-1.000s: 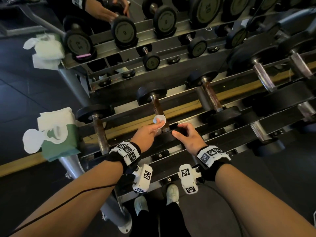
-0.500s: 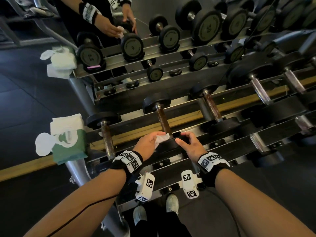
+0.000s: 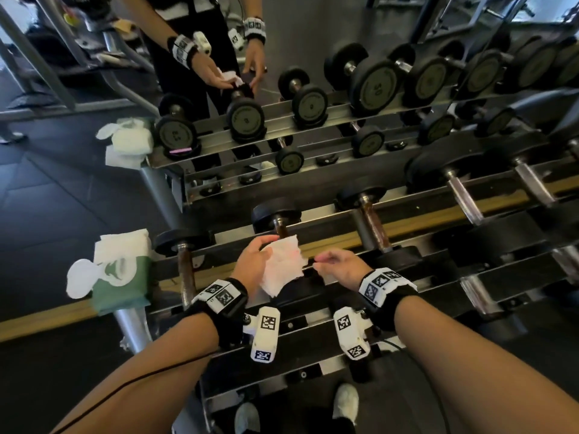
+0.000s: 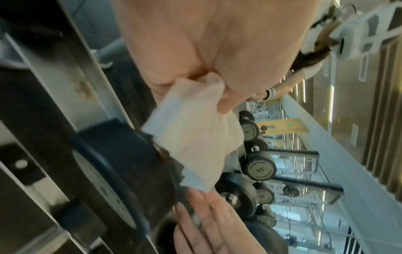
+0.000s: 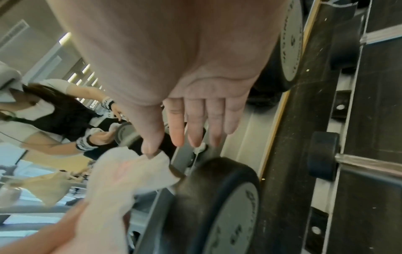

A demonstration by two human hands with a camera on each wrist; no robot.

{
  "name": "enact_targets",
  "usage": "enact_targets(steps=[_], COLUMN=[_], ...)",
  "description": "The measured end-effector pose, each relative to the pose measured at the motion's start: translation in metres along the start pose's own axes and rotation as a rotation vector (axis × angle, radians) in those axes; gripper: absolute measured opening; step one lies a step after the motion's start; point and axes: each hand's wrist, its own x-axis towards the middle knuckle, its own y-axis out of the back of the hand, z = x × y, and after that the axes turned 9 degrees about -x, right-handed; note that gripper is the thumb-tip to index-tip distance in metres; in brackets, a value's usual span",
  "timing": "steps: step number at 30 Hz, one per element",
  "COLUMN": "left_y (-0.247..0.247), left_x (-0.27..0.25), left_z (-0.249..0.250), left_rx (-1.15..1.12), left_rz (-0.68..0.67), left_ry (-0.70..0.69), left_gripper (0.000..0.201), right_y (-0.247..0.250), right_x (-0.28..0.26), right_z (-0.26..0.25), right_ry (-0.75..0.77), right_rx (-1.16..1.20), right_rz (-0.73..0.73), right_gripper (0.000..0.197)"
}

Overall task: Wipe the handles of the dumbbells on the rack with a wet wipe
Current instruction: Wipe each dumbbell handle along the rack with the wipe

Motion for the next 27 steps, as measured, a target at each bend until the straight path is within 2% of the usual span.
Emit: enact_targets(steps=[4,5,8,10,11,13,16,18,22,25,27], left_y=[-0.038,-0.046,-0.066,-0.075,-0.078,-0.083,-0.083,-0.081,-0.077,-0.078,-0.079], left_x=[-0.009,-0.011,-0.017,-0.018,-0.019,-0.022,-0.026,-0.027,-0.024,-0.018,-0.014], left_z=[0.002,0.001,0.001,-0.002,-0.003,-0.007,-0.015,-0.021,-0.027,-0.028,-0.028], left_rx=[-0.259,-0.302,-0.393,-0.408,-0.393,-0.324,-0.131,-0.047,0.053,0.110,0.168], left_rz=[0.045,0.042,0.043,0.074,0.093,0.149,0.296,0.370,0.455,0.481,0.491], left_ry=[0.008,-0.011,-0.054,-0.077,-0.093,-0.138,-0.227,-0.254,-0.314,-0.355,-0.361], left_gripper=[0.032,0.034,0.043,0.046,0.047,0.049,0.049,0.053,0.058,0.059,0.059], right_y=[0.032,0.035,0.037,0.035,0.035,0.038,0.044,0.049,0.052,0.050,0.047], right_x=[0.006,0.008,0.015,0.020,0.021,0.024,0.032,0.036,0.046,0.052,0.055], right_z=[-0.002,-0.002,-0.003,-0.003,-0.003,-0.004,-0.007,-0.011,-0.018,-0.017,-0.014], right_ry=[0.078,0.071,-0.015,-0.061,-0.057,-0.018,0.129,0.195,0.214,0.149,0.118], right_rx=[0.227,0.287,0.458,0.556,0.586,0.572,0.325,0.252,0.313,0.475,0.530], right_rz=[-0.039,-0.060,-0.159,-0.256,-0.295,-0.283,-0.121,-0.077,-0.129,-0.268,-0.369], right_gripper=[0.024,0.027,0.056,0.056,0.048,0.028,0.010,0.011,0.010,0.009,0.023])
